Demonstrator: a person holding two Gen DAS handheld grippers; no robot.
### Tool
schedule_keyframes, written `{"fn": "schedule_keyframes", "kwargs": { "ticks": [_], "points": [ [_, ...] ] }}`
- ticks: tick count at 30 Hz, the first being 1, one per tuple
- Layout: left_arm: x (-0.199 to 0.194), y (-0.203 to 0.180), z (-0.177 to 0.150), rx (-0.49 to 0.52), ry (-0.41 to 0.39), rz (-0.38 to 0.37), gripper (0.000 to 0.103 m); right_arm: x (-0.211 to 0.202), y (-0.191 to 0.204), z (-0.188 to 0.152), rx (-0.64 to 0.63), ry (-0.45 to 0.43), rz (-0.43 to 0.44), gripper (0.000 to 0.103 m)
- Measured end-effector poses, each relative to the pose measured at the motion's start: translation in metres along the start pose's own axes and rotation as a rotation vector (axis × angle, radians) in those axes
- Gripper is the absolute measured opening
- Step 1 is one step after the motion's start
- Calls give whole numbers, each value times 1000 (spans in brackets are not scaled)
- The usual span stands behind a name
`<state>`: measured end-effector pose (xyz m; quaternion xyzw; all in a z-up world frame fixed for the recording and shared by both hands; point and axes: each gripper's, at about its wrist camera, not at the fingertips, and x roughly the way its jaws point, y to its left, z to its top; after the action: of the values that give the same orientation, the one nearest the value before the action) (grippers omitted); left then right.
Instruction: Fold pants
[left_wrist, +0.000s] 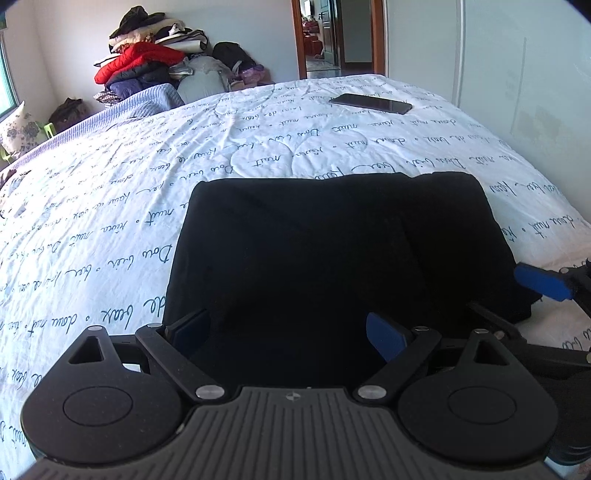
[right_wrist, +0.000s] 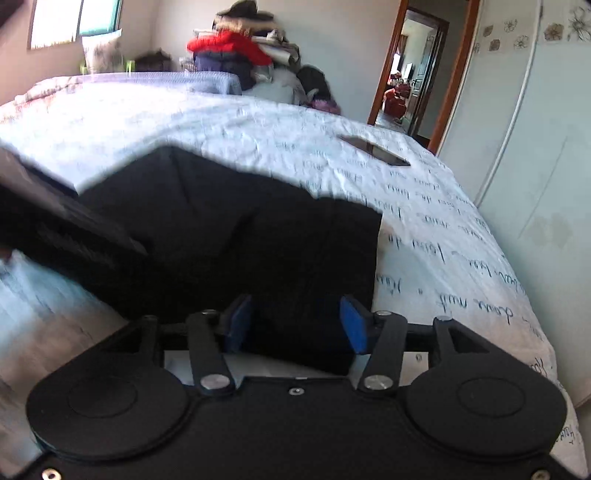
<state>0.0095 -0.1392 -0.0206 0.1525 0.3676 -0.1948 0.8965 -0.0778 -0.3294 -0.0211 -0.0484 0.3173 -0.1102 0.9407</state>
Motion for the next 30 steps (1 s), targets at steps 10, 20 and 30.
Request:
{"fn": "schedule_keyframes", "kwargs": {
  "ticks": [10, 20, 30],
  "points": [
    [-31, 57, -17, -52, -14, 110, 94, -42, 33, 4, 60, -152, 163, 52],
    [-70, 138, -6, -80, -118, 410, 102, -22, 162, 11, -359, -199, 289, 51],
    [-45, 135, -16, -122, -60, 305, 101, 1, 210, 2, -656, -233, 151, 16]
  ]
}}
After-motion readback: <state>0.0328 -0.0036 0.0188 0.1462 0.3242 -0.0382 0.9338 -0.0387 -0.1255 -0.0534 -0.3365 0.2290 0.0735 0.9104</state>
